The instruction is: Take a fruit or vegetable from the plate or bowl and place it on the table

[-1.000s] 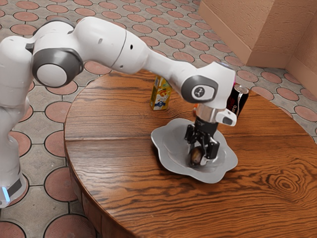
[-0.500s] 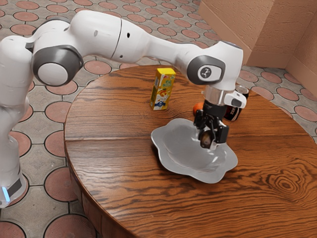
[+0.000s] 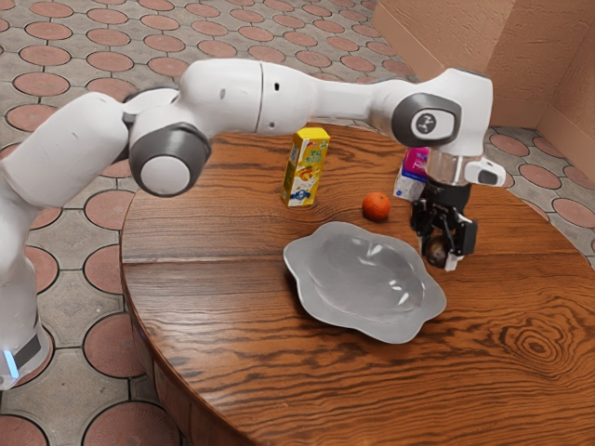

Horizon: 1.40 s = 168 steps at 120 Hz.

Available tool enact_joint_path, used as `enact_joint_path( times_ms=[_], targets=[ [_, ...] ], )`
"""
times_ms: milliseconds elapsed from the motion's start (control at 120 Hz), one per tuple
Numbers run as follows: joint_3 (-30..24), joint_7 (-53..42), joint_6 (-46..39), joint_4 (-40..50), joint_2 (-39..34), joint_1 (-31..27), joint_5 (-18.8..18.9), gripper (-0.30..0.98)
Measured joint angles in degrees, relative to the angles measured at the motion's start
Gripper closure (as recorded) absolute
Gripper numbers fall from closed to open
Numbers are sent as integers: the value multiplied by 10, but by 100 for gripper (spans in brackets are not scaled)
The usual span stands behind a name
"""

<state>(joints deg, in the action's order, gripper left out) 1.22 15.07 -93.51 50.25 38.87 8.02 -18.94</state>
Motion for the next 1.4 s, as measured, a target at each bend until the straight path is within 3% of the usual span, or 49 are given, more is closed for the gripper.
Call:
enact_joint_path(
  times_ms=[142,217,450,650,750,925,1183,1400],
  targets=[
    [-2,14,5,1,-3,89,24,40],
    [-2,23,6,2,-1,118,31,35],
    [-1,42,4,7,20,138,36,34],
    [-1,54,-2,7,39,148,37,44],
    [0,61,-5,8,40,153,36,27],
    [0,72,-8,9,40,154,33,9],
    [5,84,-3,10,30,149,32,1],
    [7,108,63,11,-95,149,36,0]
  ],
)
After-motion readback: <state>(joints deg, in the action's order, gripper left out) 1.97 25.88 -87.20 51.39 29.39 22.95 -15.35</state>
